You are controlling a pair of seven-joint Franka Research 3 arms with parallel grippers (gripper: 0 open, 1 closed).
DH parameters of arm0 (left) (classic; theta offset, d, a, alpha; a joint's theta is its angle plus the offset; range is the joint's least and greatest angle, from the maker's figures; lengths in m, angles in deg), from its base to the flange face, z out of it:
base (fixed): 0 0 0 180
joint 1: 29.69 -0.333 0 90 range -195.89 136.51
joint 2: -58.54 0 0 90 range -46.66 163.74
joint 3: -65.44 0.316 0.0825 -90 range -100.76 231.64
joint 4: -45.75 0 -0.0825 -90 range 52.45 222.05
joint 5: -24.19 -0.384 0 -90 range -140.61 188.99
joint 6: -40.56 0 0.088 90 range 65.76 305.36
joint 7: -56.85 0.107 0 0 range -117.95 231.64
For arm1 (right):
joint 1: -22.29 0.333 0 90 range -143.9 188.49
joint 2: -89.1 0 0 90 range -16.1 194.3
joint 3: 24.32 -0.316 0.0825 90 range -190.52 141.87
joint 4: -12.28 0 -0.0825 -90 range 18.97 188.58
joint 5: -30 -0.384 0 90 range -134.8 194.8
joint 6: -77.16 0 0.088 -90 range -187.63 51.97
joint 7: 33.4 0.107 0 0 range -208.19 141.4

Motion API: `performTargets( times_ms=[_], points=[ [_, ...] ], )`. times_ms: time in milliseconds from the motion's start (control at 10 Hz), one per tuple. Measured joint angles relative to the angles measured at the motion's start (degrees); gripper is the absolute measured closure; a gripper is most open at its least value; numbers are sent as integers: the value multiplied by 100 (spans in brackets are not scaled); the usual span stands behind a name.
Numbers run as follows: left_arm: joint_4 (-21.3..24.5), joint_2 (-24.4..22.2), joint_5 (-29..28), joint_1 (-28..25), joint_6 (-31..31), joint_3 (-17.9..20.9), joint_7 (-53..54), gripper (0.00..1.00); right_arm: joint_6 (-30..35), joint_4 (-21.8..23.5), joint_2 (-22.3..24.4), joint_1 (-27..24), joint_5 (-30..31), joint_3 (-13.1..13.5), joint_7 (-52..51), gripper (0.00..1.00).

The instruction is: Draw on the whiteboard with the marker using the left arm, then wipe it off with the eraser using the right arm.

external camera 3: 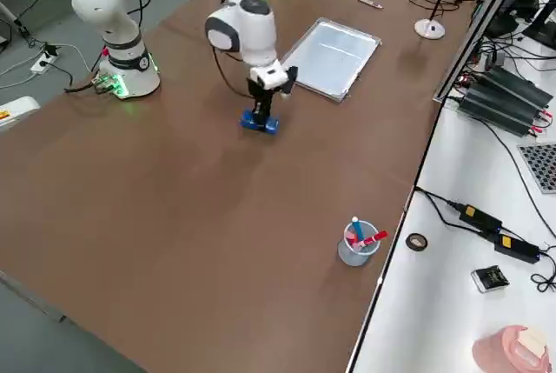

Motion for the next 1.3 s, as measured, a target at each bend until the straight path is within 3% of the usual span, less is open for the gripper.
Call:
performTargets(
  times_ms=[600,1300],
  points=[
    [3,1,0,7,0,-3,1,0,-681,379,-1,-875,8,-4,-40,44],
    [6,4,0,9,0,-4,4,0,-1148,488,-450,-1153,7,-21,-34,44]
  ],
)
